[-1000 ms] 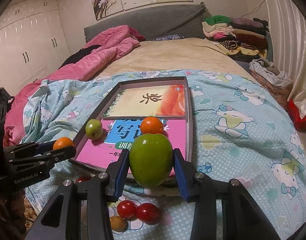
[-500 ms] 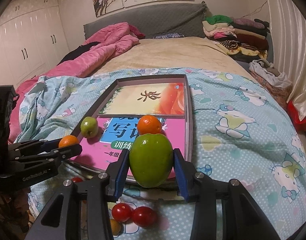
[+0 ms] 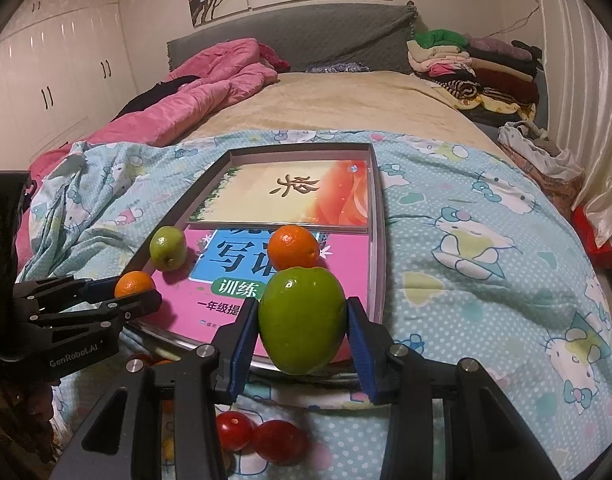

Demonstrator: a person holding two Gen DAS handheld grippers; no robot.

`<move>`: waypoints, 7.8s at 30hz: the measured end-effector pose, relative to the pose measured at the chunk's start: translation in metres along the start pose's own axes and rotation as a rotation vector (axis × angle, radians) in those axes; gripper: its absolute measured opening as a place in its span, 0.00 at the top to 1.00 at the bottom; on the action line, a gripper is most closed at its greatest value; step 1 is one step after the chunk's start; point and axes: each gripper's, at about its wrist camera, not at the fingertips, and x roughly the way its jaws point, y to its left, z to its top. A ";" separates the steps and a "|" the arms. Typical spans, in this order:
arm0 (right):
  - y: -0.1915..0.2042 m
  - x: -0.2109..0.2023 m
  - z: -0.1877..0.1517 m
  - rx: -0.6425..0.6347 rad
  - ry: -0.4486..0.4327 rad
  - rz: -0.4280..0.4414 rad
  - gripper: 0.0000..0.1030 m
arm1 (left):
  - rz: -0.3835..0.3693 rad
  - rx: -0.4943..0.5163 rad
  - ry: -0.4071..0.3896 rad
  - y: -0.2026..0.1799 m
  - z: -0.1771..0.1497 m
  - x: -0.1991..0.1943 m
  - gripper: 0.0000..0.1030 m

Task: Organize fruits
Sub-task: 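Lift and carry the orange and green citrus over the tray with both grippers, then lower the green citrus onto the book and open the right gripper while the left holds the orange, then open the left gripper to release the orange onto the book, then withdraw both open grippers from the tray toward the fruits on the bedspread, then grasp a red tomato with the right gripper while the left grasps a small brown fruit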

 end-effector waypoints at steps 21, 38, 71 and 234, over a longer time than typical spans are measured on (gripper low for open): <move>0.004 0.028 -0.002 -0.043 0.062 -0.029 0.58 | -0.011 -0.001 0.006 0.000 0.000 0.003 0.63; 0.004 0.027 -0.004 -0.042 0.052 -0.030 0.57 | -0.010 0.000 0.007 -0.001 0.000 0.003 0.63; 0.000 0.013 -0.003 0.003 -0.002 0.000 0.39 | -0.038 -0.018 0.008 -0.002 -0.001 0.002 0.57; 0.006 0.008 -0.057 -0.040 0.258 0.064 0.58 | -0.239 0.161 0.159 -0.061 -0.072 -0.027 0.56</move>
